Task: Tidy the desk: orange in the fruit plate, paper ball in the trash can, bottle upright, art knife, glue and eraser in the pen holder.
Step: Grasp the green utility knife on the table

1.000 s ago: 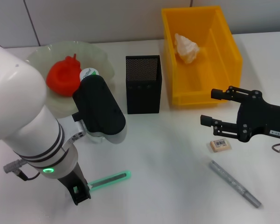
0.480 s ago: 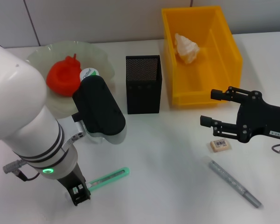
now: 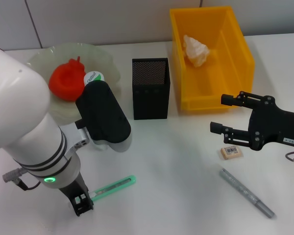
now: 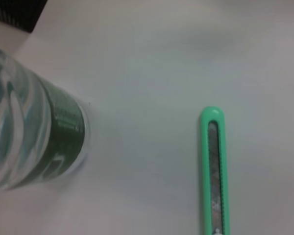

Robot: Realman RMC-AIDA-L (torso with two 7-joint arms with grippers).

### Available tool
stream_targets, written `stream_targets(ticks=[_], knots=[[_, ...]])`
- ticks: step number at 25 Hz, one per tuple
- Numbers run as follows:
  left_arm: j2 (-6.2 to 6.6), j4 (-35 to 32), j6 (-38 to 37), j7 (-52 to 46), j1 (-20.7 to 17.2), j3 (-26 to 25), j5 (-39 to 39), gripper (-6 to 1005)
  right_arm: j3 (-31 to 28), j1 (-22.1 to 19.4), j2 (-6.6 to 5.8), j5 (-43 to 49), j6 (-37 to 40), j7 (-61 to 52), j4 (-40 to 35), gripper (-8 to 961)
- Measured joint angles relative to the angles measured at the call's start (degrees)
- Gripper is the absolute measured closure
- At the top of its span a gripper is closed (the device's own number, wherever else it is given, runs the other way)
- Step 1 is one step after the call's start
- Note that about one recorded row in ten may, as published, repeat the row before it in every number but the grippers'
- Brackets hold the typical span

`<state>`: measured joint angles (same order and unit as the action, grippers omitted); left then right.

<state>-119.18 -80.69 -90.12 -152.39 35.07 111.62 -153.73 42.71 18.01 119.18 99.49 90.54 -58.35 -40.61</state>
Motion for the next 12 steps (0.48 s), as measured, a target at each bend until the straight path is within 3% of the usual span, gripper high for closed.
stream_targets(ticks=[12], knots=[[0.0,0.71,0.12,0.23,0.49,0.1,0.37,723,0.0,0.11,0.0,0.0,0.0,0.0,0.0,233]])
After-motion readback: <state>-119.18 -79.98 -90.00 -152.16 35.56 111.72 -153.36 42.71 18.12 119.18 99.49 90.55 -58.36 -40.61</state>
